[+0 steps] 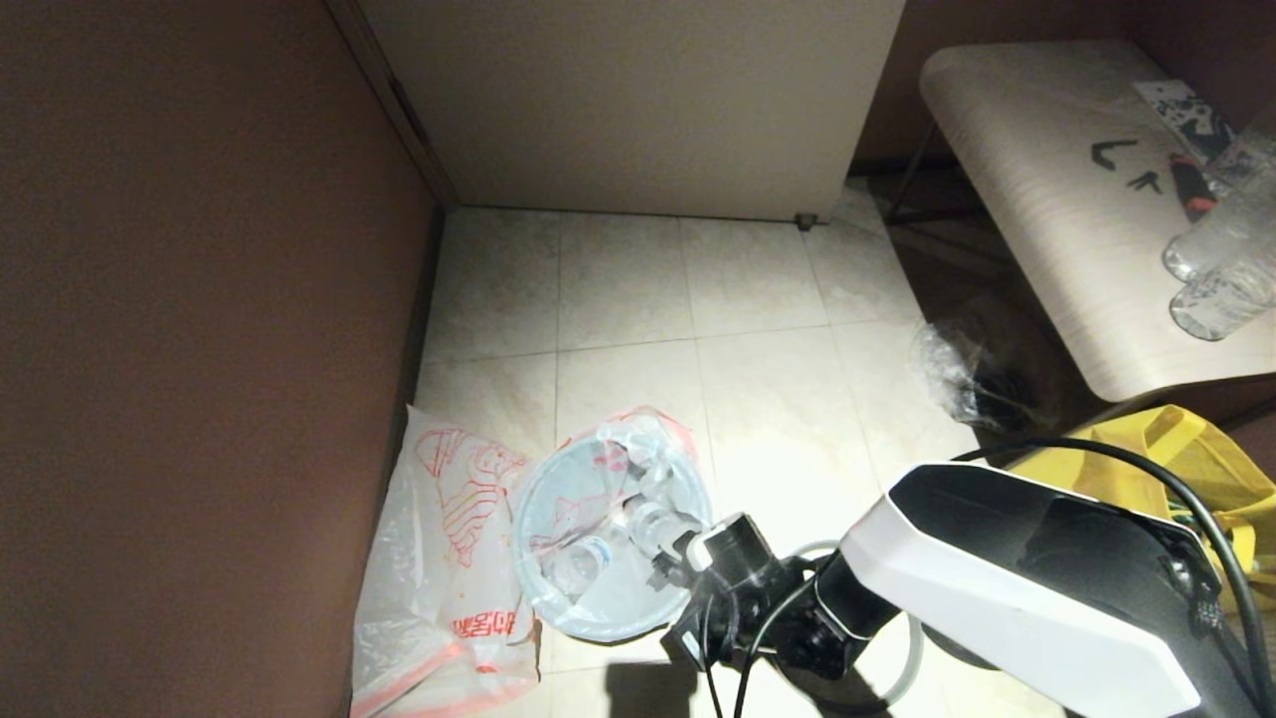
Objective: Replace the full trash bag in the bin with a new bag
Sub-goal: Place the trash bag on the floor
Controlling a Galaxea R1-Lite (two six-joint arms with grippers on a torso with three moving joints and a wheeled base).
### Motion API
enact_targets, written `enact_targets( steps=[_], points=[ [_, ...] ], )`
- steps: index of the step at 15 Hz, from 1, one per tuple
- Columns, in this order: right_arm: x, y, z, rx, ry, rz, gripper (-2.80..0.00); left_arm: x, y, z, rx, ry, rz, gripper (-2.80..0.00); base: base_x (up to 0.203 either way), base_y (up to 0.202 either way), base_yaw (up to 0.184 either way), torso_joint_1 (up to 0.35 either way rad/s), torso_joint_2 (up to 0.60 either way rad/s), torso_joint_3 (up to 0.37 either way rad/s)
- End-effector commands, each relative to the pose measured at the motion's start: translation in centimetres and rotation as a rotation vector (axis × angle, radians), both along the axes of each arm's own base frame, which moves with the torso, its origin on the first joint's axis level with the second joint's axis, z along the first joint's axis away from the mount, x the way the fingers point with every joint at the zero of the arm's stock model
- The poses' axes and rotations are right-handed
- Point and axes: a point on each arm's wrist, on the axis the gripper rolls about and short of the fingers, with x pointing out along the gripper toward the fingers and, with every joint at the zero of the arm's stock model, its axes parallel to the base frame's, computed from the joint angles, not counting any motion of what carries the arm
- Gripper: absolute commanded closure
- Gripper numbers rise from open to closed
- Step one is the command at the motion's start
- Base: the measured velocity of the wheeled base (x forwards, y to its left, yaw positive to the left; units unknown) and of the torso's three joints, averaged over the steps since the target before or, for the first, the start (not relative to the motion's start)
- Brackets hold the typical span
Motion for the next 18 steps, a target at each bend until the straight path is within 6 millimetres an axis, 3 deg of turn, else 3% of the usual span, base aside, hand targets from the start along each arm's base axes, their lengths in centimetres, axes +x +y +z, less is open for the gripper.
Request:
enact_targets(
  steps=[1, 4, 7, 13, 16, 18],
  points=[
    [-1.7, 1.4, -0.7, -0.014, 0.012, 0.042, 0.00, 0.1, 0.0, -0.3, 0.000, 0.013, 0.001, 0.00, 0.000, 0.000, 0.000, 0.000, 0.00, 0.000],
    [-3.2, 3.1, -0.5, 0.015, 0.022, 0.054, 0.00, 0.1, 0.0, -0.3, 0.000, 0.014, 0.001, 0.00, 0.000, 0.000, 0.000, 0.000, 0.00, 0.000],
    [-2.4, 4.5, -0.1, 0.055, -0.014, 0.062, 0.00, 0.1, 0.0, -0.3, 0.000, 0.013, 0.001, 0.00, 0.000, 0.000, 0.000, 0.000, 0.00, 0.000],
    [-2.1, 9.6, 0.4, 0.132, -0.085, 0.127, 0.00, 0.1, 0.0, -0.3, 0.000, 0.013, 0.001, 0.00, 0.000, 0.000, 0.000, 0.000, 0.00, 0.000],
    [-3.8, 11.5, 0.5, 0.131, -0.078, 0.176, 0.00, 0.1, 0.0, -0.3, 0.000, 0.013, 0.001, 0.00, 0.000, 0.000, 0.000, 0.000, 0.00, 0.000],
    [-4.9, 11.8, 0.4, 0.120, -0.067, 0.196, 0.00, 0.1, 0.0, -0.3, 0.000, 0.013, 0.001, 0.00, 0.000, 0.000, 0.000, 0.000, 0.00, 0.000]
  ],
)
